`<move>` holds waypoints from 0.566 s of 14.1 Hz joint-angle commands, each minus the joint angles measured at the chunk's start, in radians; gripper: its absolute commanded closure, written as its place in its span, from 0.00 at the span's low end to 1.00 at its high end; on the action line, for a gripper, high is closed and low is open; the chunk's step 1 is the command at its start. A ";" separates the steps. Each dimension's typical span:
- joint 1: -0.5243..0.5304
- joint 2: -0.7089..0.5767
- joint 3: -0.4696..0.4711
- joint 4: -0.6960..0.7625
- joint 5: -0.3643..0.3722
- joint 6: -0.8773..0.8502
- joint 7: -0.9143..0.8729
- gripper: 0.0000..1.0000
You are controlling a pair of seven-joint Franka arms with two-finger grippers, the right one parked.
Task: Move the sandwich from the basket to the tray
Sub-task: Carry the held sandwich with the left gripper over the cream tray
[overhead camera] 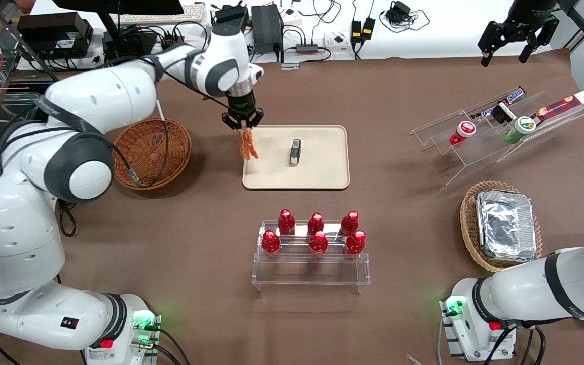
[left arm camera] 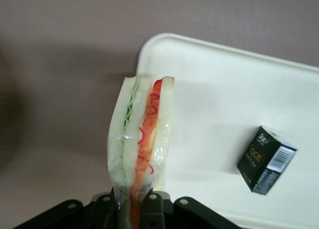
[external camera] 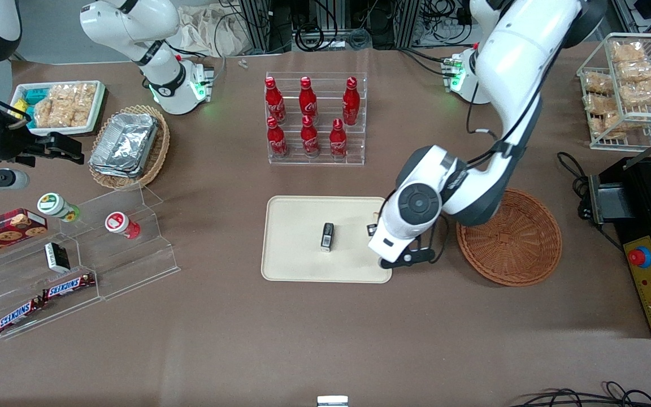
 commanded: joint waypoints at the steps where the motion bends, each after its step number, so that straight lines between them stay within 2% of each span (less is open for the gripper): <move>1: -0.027 0.060 0.005 0.045 0.027 0.027 0.017 1.00; 5: -0.046 0.100 0.005 0.048 0.077 0.040 0.003 1.00; 6: -0.044 0.102 0.005 0.048 0.077 0.040 0.003 0.94; 7: -0.044 0.102 0.005 0.048 0.077 0.038 0.003 0.72; 8: -0.044 0.100 0.005 0.051 0.079 0.040 0.004 0.15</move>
